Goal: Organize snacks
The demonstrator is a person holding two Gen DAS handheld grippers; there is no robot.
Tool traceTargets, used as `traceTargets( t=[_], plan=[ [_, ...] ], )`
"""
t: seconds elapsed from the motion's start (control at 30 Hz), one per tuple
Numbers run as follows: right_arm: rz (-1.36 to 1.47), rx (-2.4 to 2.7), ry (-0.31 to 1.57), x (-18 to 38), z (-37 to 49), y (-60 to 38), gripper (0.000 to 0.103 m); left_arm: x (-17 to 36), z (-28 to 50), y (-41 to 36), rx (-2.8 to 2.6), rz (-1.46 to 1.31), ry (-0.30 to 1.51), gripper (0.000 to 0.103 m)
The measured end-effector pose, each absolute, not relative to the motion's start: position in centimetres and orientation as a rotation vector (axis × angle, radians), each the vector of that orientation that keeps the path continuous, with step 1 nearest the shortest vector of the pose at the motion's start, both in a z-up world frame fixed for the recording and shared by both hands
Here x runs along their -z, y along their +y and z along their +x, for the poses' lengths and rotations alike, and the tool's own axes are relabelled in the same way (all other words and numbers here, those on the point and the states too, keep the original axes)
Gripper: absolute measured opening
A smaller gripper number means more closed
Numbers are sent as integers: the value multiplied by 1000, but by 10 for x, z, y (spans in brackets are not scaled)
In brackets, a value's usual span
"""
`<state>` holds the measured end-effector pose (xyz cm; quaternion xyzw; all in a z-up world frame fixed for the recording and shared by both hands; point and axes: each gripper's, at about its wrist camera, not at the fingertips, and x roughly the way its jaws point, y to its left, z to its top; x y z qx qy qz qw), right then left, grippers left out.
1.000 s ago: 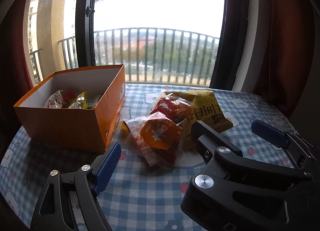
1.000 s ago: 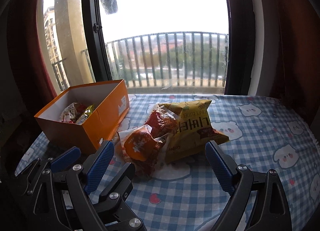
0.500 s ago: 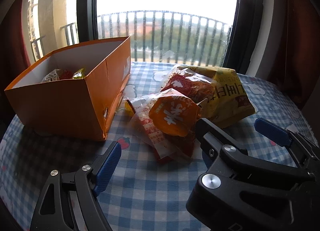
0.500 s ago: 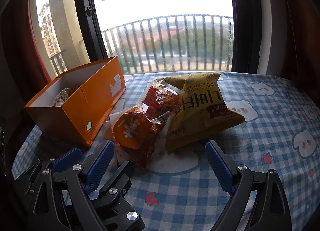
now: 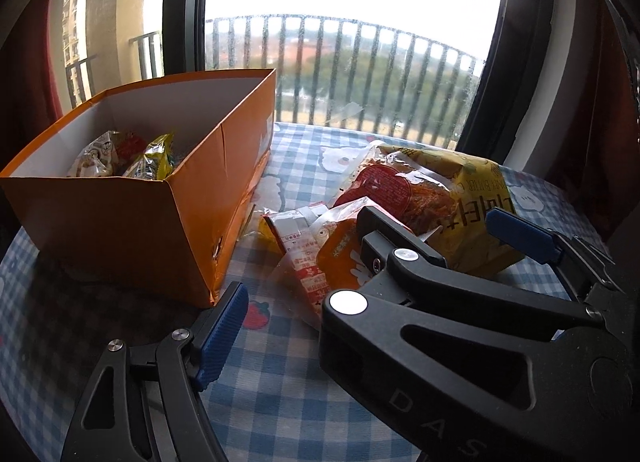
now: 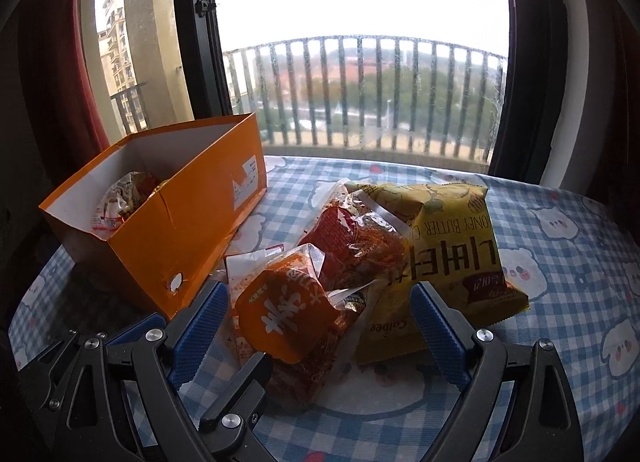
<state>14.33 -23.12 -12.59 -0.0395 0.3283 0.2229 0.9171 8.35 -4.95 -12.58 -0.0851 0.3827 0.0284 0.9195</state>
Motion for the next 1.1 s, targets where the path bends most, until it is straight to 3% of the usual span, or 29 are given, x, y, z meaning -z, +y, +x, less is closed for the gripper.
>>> traceTargets(
  t=[0.23,0.63,0.8,0.9,1.1],
  plan=[
    [-108,-510,726,141,163,-224,94,144,97,-49,-63,-177,827,75],
    [-133,-497,836,168,177,-217,89,154,100,-47,-72,-116,825,81],
    [-96,-528,839,166,173,-217,60,154,99,-45,-71,-121,845,81],
    [-104,-524,816,161,164,-217,49,153,96,-45,-66,-126,850,80],
    [-68,-505,787,154,152,-226,40,148,89,-46,-109,-94,834,82]
  ],
)
